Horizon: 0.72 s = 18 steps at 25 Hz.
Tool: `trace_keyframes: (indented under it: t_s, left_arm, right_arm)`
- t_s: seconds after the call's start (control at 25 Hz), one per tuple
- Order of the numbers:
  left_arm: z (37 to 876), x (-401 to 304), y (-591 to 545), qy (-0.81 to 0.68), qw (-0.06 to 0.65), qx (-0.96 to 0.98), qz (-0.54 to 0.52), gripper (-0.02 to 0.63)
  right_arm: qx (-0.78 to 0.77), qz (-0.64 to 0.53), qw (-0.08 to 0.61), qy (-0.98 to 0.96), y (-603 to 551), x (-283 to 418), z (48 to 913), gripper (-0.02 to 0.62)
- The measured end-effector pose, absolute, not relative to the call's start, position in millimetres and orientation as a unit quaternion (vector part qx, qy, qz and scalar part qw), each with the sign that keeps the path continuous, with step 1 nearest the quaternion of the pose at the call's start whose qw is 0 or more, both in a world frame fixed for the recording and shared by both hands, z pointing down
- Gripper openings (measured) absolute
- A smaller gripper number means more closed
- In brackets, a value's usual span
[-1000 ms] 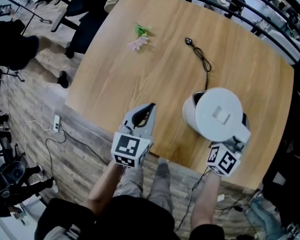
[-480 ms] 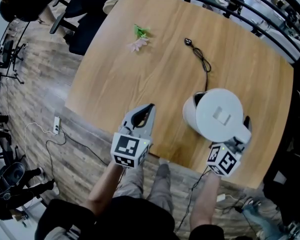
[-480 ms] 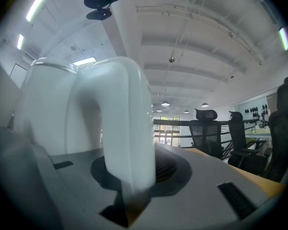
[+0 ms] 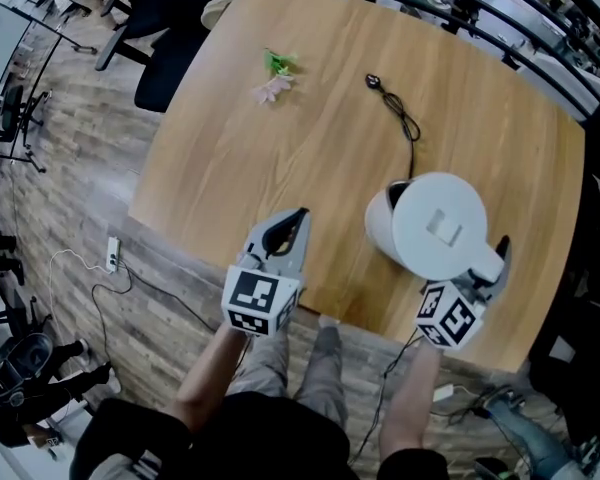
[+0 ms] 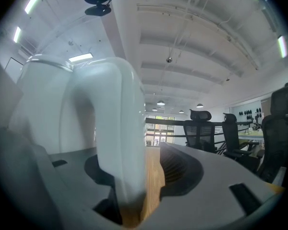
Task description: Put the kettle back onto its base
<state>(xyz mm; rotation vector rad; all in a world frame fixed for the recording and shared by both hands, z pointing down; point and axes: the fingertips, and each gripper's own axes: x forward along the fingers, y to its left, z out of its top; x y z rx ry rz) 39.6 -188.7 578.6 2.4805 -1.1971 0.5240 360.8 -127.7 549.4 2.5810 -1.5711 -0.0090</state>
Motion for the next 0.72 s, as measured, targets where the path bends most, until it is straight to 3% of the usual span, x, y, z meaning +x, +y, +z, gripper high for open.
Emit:
trace_keyframes:
  t_s: [0.36,0.72]
  left_arm:
    - [576.7,38.1,-183.5,-0.411,0.170,0.877,0.180,0.002]
    - [574.7,27.4,-186.9,-0.410,0.170,0.878,0.178,0.002]
  right_arm:
    - [0.859,0.020,0.076,-0.506,-118.3,361.5,562.1,0.276]
    - [0.863,0.047,0.082,-0.497,-104.7,353.3,581.2,0.291]
